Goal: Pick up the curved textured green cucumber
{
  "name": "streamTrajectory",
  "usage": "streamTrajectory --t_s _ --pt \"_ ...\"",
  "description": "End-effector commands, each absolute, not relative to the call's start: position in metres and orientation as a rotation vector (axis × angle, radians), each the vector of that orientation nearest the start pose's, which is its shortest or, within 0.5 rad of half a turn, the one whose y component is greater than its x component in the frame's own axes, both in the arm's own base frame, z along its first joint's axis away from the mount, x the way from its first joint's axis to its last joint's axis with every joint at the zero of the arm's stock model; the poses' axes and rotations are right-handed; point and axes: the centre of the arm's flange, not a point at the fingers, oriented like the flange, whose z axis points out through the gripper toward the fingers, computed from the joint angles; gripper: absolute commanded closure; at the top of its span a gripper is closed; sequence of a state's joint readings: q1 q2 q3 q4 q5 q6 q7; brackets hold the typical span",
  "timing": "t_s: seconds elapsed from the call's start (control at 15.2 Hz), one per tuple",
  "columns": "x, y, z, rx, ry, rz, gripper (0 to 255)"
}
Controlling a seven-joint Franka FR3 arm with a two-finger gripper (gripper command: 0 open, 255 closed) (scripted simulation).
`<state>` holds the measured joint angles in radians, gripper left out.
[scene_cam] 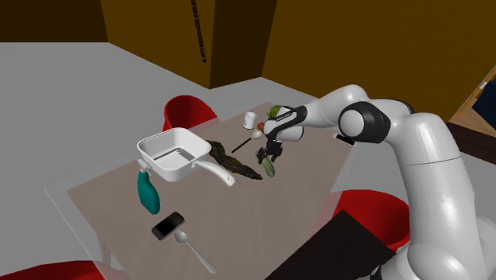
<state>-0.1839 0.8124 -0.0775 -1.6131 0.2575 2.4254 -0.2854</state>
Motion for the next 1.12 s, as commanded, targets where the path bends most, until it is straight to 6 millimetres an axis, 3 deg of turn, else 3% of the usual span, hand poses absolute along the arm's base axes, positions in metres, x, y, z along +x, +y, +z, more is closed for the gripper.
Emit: streamTrajectory --t_s 0.0,0.07,0.13,0.73,1.06 --pt "0.668 -0.171 0.142 -3.026 0.221 -0.055 0" --pt "0.668 -0.171 0.142 -3.026 0.221 -0.055 0" --pt "0.669 -0.172 0.142 -3.026 0.221 -0.055 255" --pt "0.668 -0.171 0.142 -3.026 0.221 -0.055 255" --pt "0.668 -0.171 0.168 -3.026 0.221 -0.055 255"
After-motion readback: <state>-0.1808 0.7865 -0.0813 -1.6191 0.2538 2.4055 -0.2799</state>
